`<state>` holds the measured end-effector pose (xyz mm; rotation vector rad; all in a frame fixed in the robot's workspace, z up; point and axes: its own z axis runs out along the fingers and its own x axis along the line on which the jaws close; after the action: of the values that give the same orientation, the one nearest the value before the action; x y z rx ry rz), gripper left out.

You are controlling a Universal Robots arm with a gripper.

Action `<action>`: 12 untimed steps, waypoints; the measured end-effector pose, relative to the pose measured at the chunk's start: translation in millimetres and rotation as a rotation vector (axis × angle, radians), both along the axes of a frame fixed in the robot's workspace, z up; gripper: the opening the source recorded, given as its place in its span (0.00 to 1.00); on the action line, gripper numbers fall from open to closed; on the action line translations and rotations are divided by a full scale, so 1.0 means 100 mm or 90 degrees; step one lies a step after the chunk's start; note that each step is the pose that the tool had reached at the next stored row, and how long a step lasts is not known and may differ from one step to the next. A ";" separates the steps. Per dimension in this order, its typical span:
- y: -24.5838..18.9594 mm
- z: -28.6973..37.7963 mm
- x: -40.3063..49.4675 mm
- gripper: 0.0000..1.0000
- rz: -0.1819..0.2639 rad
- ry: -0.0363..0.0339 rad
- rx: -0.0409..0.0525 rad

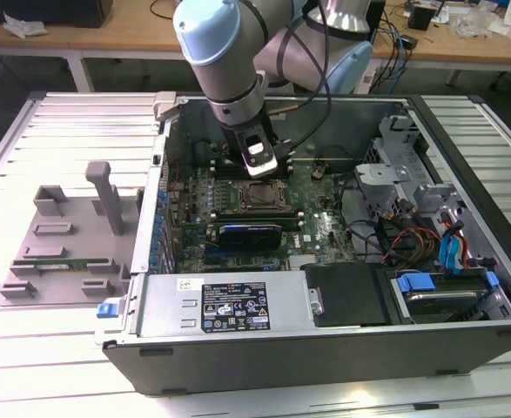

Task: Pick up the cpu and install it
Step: 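Install the first cpu locking lever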

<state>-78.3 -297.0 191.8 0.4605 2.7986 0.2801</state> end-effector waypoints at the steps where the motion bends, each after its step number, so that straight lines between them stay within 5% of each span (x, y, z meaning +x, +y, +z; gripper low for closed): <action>1: -0.001 0.000 0.001 0.11 0.000 0.0001 -0.0002; 2: -0.001 0.000 0.001 0.11 0.000 0.0001 -0.0002; 4: -0.003 0.003 0.001 0.11 0.000 0.0002 0.0124; 8: -0.003 0.146 0.001 0.11 0.000 0.0002 0.0131; 9: -0.002 0.174 0.001 0.11 0.000 0.0001 0.0028; 10: -0.003 0.178 0.001 0.11 0.000 0.0007 -0.0165; 11: -0.004 0.179 0.001 0.11 -0.001 0.0019 -0.0442; 12: -0.006 0.179 0.001 0.11 -0.001 0.0027 -0.0571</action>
<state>-78.2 -297.6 209.7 0.4423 2.8011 0.1527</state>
